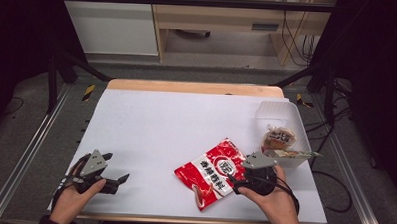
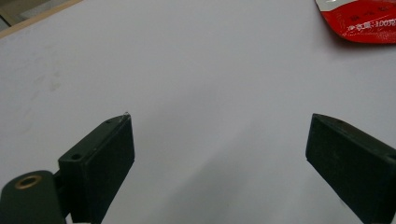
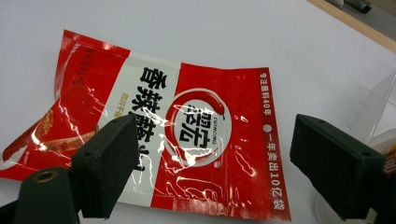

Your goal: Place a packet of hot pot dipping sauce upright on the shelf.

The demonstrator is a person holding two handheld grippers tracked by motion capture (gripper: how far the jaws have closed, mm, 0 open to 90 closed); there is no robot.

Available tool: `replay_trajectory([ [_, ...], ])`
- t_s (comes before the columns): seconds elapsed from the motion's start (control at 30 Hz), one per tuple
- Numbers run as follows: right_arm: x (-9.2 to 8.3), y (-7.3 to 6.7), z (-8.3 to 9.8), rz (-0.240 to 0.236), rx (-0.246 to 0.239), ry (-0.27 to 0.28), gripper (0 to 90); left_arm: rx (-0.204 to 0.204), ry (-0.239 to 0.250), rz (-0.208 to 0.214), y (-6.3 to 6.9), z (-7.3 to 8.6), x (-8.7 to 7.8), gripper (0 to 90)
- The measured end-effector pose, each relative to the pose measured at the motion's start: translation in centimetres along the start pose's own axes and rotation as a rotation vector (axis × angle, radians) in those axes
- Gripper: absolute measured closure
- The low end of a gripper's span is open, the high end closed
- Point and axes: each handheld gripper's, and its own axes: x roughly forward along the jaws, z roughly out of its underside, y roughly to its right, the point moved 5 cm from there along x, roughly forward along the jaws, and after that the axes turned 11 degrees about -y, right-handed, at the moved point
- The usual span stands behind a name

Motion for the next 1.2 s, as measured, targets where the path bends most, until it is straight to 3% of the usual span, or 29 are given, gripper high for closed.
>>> replay_trajectory([
  [0.4,1.1,0.7,2.3,-0.016,0.066,-0.026,12.5,0.009,-0.005,0.009,0.2,0.0,0.1,7.8],
  [0.8,3.6,2.4,4.6,-0.048,0.165,-0.088,10.7,0.014,-0.007,0.012,0.3,0.0,0.2,7.8],
  [1.03,4.2,2.7,5.0,-0.074,0.186,-0.104,10.8,0.022,-0.014,0.016,0.4,0.0,0.3,7.8],
  [1.2,4.4,2.5,4.7,-0.101,0.178,-0.104,15.8,0.025,-0.017,0.018,0.4,0.0,0.3,7.8],
])
